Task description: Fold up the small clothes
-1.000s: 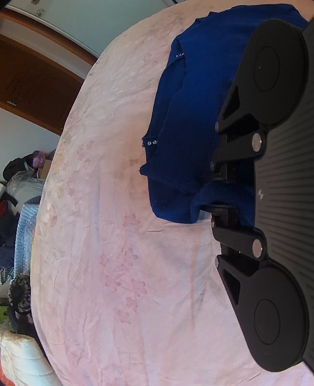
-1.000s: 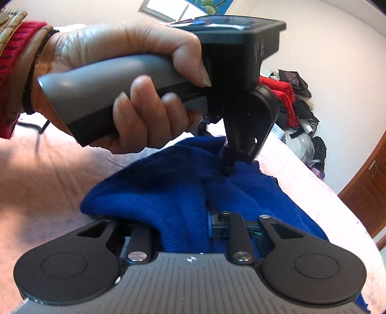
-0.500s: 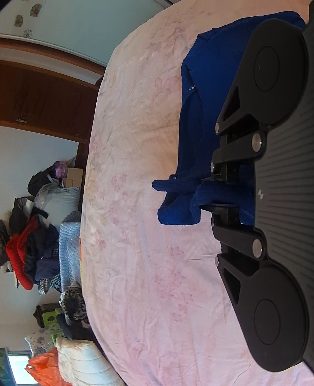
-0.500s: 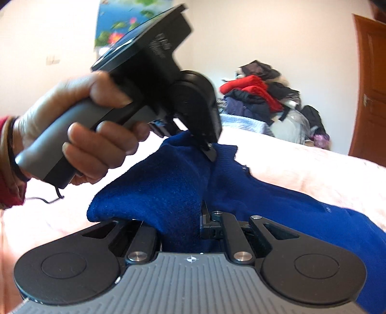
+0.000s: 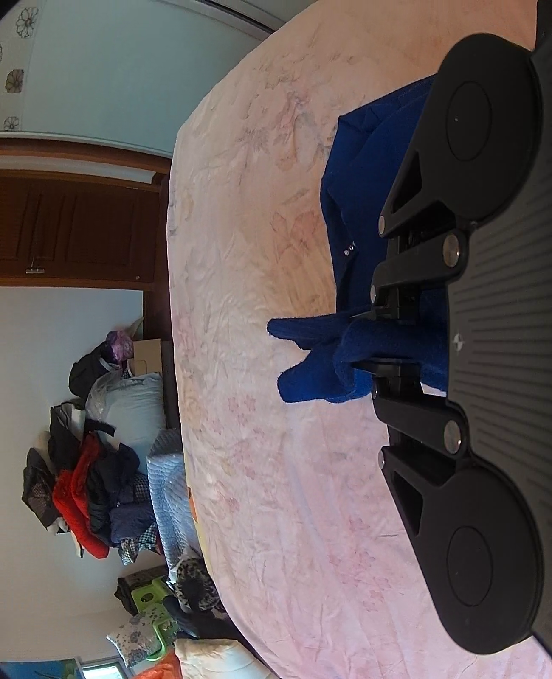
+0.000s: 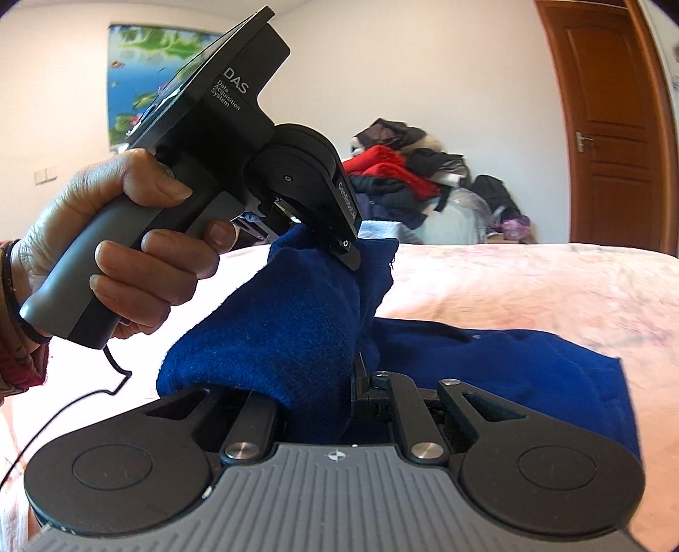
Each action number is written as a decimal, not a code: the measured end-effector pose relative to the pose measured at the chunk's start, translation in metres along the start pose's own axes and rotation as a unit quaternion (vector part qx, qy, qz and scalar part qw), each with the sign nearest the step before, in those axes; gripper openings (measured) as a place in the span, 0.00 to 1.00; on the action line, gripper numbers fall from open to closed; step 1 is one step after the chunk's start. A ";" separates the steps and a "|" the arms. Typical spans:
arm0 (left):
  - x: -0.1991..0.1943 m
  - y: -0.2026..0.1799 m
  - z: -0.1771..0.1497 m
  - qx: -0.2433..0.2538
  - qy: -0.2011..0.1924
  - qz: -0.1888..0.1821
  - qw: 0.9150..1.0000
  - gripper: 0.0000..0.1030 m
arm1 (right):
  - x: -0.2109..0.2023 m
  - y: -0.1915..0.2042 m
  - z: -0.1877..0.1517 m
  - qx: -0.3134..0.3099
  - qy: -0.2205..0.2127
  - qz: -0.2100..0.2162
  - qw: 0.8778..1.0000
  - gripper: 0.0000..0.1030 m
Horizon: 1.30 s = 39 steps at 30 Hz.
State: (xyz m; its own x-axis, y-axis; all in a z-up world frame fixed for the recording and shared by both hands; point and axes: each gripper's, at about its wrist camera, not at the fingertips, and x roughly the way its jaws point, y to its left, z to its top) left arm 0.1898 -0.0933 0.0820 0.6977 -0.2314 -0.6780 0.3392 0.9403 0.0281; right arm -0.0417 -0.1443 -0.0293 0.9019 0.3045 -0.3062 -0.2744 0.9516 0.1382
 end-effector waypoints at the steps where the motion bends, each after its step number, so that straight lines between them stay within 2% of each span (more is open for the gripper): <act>1: 0.001 -0.007 0.001 0.004 0.001 -0.002 1.000 0.11 | -0.001 0.001 -0.001 0.003 -0.001 -0.003 1.000 0.13; 11: 0.022 -0.074 0.002 0.041 0.018 -0.018 0.999 0.11 | 0.004 0.002 -0.005 0.051 -0.001 -0.030 0.998 0.13; 14: 0.029 -0.091 0.001 0.052 0.020 -0.019 0.998 0.12 | -0.006 -0.012 -0.013 0.075 0.001 -0.032 0.997 0.13; 22: 0.053 -0.133 -0.003 0.075 0.027 -0.021 0.997 0.12 | 0.004 -0.042 -0.014 0.118 0.008 -0.038 0.992 0.13; 27: 0.068 -0.150 -0.009 0.078 0.037 -0.034 0.996 0.12 | 0.005 -0.059 -0.018 0.165 0.014 -0.038 0.985 0.13; 31: 0.076 -0.161 -0.014 0.086 0.042 -0.051 0.994 0.12 | 0.003 -0.075 -0.028 0.226 0.022 -0.027 0.974 0.13; 34: 0.078 -0.163 -0.015 0.087 0.046 -0.073 0.992 0.15 | 0.006 -0.087 -0.035 0.261 0.033 -0.019 0.965 0.14; 37: 0.075 -0.158 -0.007 0.070 0.043 -0.098 0.992 0.18 | 0.007 -0.090 -0.038 0.271 0.044 -0.026 0.961 0.24; 38: 0.072 -0.156 -0.003 0.061 0.042 -0.109 0.991 0.25 | 0.007 -0.091 -0.038 0.274 0.046 -0.029 0.960 0.27; 39: 0.070 -0.152 0.001 0.053 0.039 -0.117 0.991 0.39 | 0.007 -0.094 -0.039 0.280 0.047 -0.026 0.959 0.28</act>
State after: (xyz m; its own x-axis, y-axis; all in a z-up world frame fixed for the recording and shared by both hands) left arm 0.1875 -0.2530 0.0315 0.5423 -0.4160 -0.7300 0.5534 0.8306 -0.0622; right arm -0.0222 -0.2301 -0.0815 0.8684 0.2840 -0.4064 0.0162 0.8030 0.5957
